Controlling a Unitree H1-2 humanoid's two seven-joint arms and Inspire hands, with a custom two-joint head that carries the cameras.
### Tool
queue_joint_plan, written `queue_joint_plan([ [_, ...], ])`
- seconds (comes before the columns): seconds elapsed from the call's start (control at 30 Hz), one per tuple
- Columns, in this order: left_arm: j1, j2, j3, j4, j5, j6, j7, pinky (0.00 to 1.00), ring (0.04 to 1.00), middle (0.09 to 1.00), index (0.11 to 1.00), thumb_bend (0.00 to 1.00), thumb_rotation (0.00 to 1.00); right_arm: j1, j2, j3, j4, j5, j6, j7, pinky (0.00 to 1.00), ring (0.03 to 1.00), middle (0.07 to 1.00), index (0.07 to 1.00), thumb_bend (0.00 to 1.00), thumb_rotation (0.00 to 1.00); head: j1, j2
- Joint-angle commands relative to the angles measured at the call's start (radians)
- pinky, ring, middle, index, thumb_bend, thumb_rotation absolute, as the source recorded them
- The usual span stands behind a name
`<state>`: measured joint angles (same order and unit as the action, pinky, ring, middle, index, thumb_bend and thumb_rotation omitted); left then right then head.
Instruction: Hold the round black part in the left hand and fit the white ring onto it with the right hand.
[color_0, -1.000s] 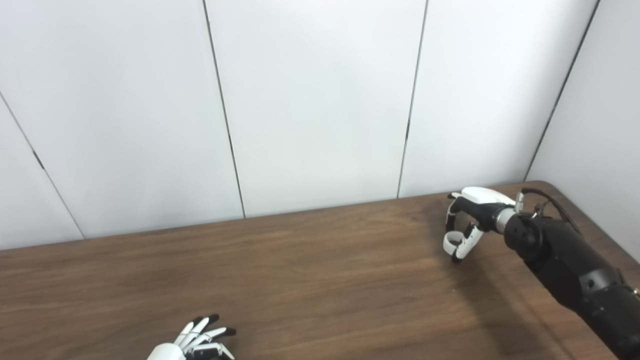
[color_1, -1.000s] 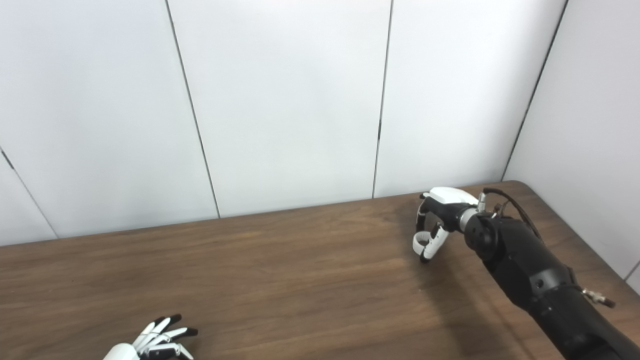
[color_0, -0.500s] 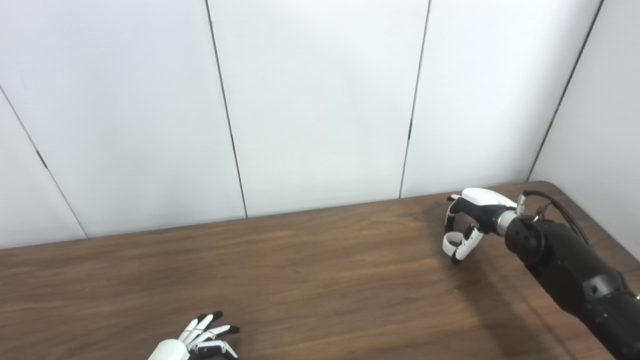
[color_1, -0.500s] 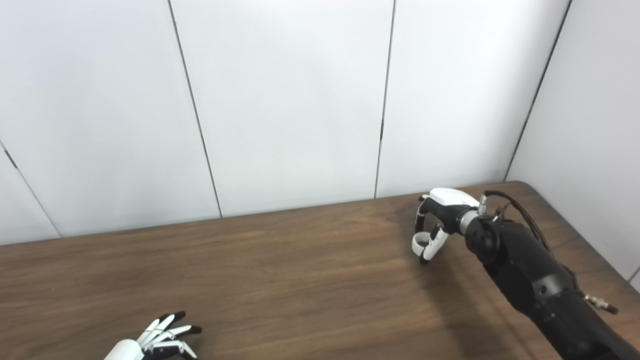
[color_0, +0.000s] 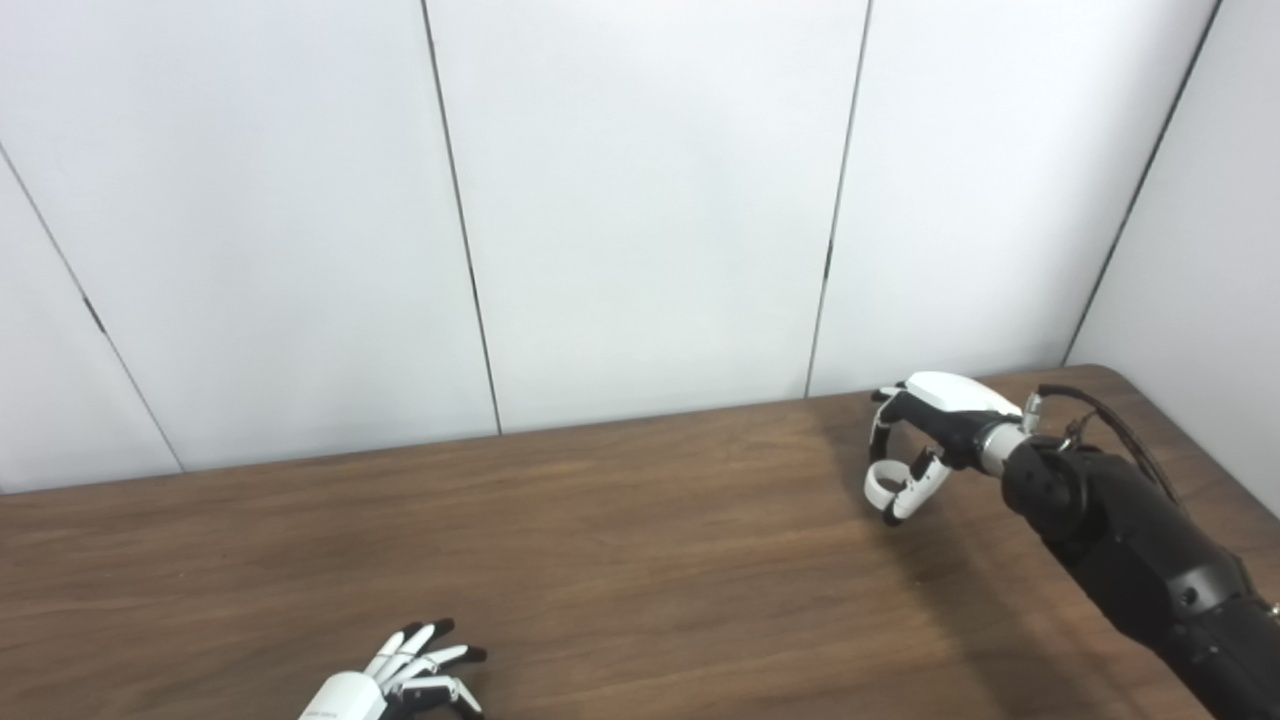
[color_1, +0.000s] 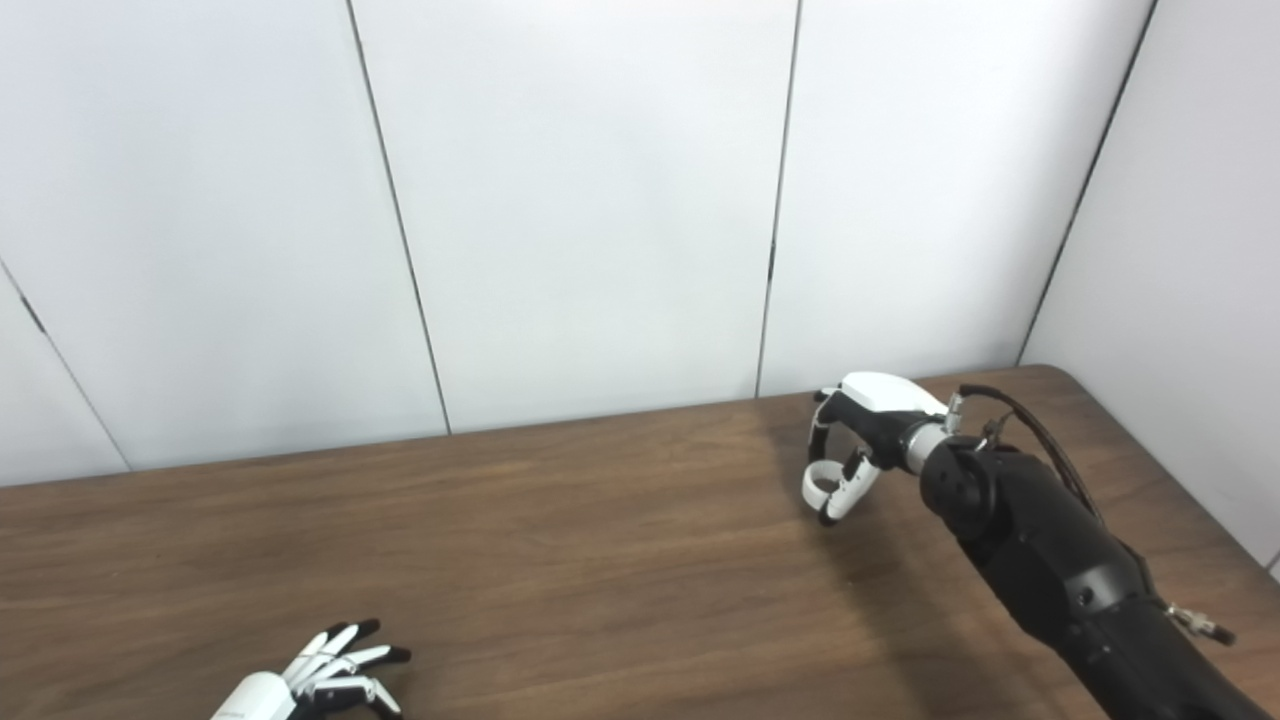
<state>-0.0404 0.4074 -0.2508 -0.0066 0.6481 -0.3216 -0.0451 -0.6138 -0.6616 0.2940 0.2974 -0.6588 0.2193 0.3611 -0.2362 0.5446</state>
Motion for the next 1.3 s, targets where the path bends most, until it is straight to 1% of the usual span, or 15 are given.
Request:
queue_joint_plan([
  [0.0,-0.03,-0.003,-0.007,0.035,0.042,0.028,-0.004,1.0,0.964,0.843,0.48,0.52,0.04,-0.036,-0.021,-0.029,-0.066,0.011,-0.019,-0.011,1.0,1.0,0.945,0.478,0.52,0.12,0.001,0.001],
  [0.13,-0.062,-0.023,-0.02,0.078,0.06,0.031,0.009,1.0,0.971,0.845,0.48,0.52,0.04,-0.033,-0.013,-0.037,-0.136,0.026,-0.032,-0.002,1.0,1.0,0.939,0.477,0.52,0.12,0.007,0.005],
  [0.3,-0.1,-0.047,-0.04,0.132,0.062,0.025,0.022,1.0,0.977,0.845,0.48,0.52,0.04,-0.034,0.011,-0.038,-0.236,0.035,0.006,0.045,1.0,1.0,0.943,0.476,0.52,0.12,0.017,0.017],
  [0.33,-0.108,-0.052,-0.045,0.147,0.064,0.023,0.028,1.0,0.982,0.847,0.48,0.52,0.04,-0.035,0.018,-0.038,-0.254,0.036,0.009,0.052,1.0,1.0,0.942,0.476,0.52,0.12,0.023,0.027],
  [0.37,-0.114,-0.054,-0.049,0.156,0.066,0.022,0.032,1.0,0.982,0.848,0.48,0.52,0.04,-0.036,0.022,-0.039,-0.266,0.036,0.01,0.058,1.0,1.0,0.943,0.476,0.52,0.12,0.023,0.027],
  [0.43,-0.132,-0.065,-0.06,0.193,0.075,0.02,0.05,1.0,0.983,0.848,0.48,0.52,0.04,-0.034,0.041,-0.04,-0.304,0.049,0.011,0.071,1.0,1.0,0.943,0.476,0.52,0.12,0.037,0.046],
  [0.53,-0.152,-0.081,-0.075,0.225,0.089,0.03,0.066,1.0,0.988,0.852,0.48,0.52,0.04,-0.033,0.065,-0.041,-0.339,0.067,0.006,0.084,1.0,1.0,0.936,0.476,0.52,0.12,0.053,0.063],
  [0.73,-0.177,-0.111,-0.101,0.259,0.122,0.057,0.085,1.0,0.994,0.857,0.479,0.52,0.05,-0.019,0.104,-0.037,-0.394,0.096,0.001,0.101,1.0,1.0,0.927,0.477,0.52,0.12,0.1,0.1],
  [0.8,-0.183,-0.121,-0.11,0.269,0.13,0.065,0.092,1.0,0.998,0.86,0.479,0.52,0.05,-0.014,0.117,-0.032,-0.411,0.104,0.001,0.109,1.0,1.0,0.931,0.477,0.52,0.12,0.114,0.106],
  [0.9,-0.188,-0.13,-0.125,0.285,0.143,0.071,0.106,1.0,0.998,0.862,0.479,0.52,0.05,-0.003,0.137,-0.023,-0.433,0.11,-0.008,0.115,1.0,1.0,0.931,0.476,0.52,0.12,0.133,0.103],
  [1.07,-0.196,-0.136,-0.142,0.306,0.151,0.085,0.113,1.0,1.0,0.868,0.479,0.52,0.05,0.026,0.183,-0.002,-0.486,0.111,0.003,0.129,1.0,1.0,0.933,0.476,0.52,0.12,0.156,0.103],
  [1.17,-0.2,-0.14,-0.147,0.313,0.152,0.087,0.12,1.0,1.0,0.868,0.479,0.52,0.05,0.036,0.205,0.005,-0.49,0.124,-0.029,0.126,1.0,1.0,0.935,0.476,0.52,0.13,0.167,0.101],
  [1.27,-0.203,-0.144,-0.152,0.319,0.154,0.092,0.123,1.0,1.0,0.868,0.479,0.52,0.05,0.04,0.22,0.015,-0.488,0.123,-0.045,0.123,1.0,1.0,0.935,0.476,0.52,0.13,0.175,0.098],
])
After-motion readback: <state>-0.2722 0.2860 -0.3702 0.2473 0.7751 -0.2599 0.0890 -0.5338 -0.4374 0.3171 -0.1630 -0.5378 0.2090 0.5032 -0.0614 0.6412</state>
